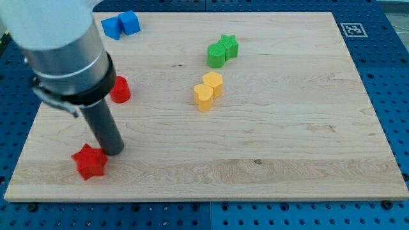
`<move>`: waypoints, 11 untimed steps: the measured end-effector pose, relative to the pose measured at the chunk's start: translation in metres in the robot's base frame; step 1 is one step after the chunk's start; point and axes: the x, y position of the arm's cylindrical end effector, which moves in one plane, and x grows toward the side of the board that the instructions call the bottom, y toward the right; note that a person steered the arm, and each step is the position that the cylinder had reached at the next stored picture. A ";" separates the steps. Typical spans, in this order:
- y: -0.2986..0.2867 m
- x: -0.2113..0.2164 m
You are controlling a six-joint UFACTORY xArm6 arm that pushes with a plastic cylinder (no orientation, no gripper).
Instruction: Move the red circle diagonally to the top right of the red star
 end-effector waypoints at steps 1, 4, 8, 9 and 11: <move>-0.016 0.003; -0.114 -0.071; -0.025 -0.119; -0.007 -0.102; -0.022 -0.163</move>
